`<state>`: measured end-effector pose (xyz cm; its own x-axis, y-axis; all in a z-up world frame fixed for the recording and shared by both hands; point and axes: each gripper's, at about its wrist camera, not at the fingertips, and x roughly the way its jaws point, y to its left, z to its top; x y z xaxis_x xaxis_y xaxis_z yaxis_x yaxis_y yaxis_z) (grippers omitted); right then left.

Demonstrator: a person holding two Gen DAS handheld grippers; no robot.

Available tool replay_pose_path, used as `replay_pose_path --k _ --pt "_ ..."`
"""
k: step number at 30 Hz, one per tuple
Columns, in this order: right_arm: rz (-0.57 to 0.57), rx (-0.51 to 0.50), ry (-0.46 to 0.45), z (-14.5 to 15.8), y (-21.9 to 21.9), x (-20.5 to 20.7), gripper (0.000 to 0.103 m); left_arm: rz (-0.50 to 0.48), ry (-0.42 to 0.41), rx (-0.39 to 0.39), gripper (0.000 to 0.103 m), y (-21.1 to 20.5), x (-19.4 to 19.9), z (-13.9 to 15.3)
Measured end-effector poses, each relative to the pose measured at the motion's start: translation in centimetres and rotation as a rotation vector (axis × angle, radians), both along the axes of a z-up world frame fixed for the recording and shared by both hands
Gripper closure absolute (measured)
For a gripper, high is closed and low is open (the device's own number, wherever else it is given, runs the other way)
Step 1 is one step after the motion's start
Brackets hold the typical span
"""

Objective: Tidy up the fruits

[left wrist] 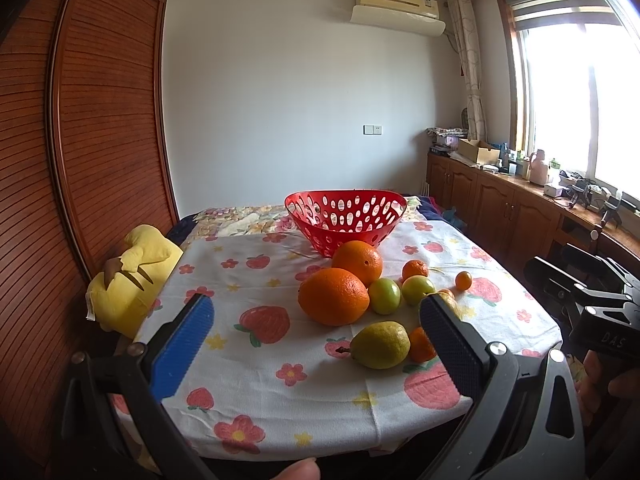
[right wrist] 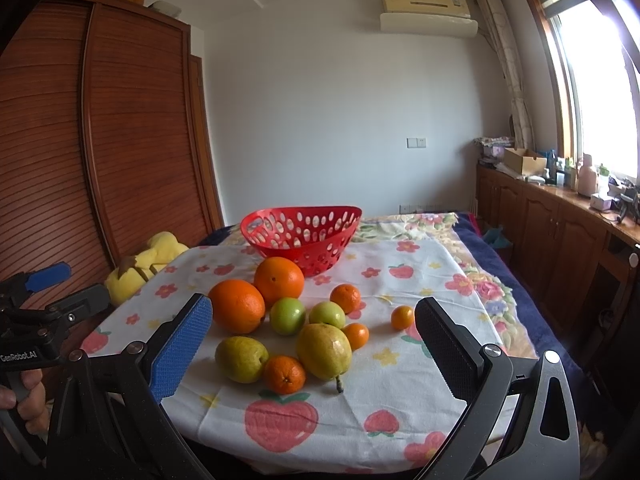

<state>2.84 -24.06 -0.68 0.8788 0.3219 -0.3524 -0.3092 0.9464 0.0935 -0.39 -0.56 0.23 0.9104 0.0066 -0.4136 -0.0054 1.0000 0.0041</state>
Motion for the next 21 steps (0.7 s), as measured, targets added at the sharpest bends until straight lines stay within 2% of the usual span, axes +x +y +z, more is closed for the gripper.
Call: replay_pose_path --k 21 --pt "0.0 -0.001 -0.003 0.25 0.1 0.05 0.0 -0.007 -0.007 -0.003 0.0 0.1 -0.22 1.13"
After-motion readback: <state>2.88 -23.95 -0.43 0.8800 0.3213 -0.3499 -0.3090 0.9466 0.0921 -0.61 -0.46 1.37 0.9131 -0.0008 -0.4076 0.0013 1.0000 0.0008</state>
